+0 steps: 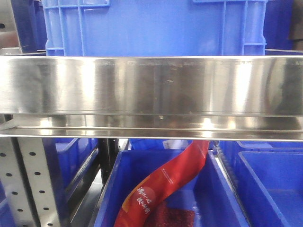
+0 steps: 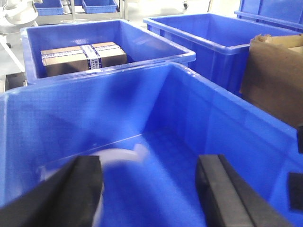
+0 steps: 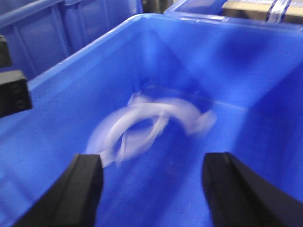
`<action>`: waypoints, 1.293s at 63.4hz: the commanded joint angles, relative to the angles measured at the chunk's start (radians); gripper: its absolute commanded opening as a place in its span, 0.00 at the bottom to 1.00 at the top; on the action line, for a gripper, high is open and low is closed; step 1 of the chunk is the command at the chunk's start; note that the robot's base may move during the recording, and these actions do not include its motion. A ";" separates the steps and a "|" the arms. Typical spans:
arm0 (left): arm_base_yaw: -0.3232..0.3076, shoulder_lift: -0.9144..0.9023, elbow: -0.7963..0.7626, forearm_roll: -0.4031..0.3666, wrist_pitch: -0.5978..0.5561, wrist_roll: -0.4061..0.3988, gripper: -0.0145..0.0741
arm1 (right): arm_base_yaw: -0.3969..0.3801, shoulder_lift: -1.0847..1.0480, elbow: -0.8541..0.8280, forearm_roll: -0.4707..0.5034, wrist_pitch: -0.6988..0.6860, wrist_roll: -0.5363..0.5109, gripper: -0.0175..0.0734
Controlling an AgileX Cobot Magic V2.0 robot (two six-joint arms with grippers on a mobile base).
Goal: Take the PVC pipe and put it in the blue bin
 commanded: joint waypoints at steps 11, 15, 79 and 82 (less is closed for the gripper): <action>-0.003 -0.057 -0.008 0.027 -0.016 -0.008 0.04 | 0.000 -0.022 -0.017 0.006 -0.027 -0.008 0.07; -0.003 -0.057 -0.008 0.050 -0.001 -0.008 0.04 | 0.000 -0.015 -0.017 0.006 -0.034 -0.008 0.01; -0.005 -0.744 0.870 -0.035 -0.378 -0.008 0.04 | 0.000 -0.646 0.790 -0.064 -0.466 -0.008 0.01; -0.005 -0.768 0.892 -0.035 -0.385 -0.008 0.04 | 0.000 -0.671 0.808 -0.064 -0.466 -0.008 0.01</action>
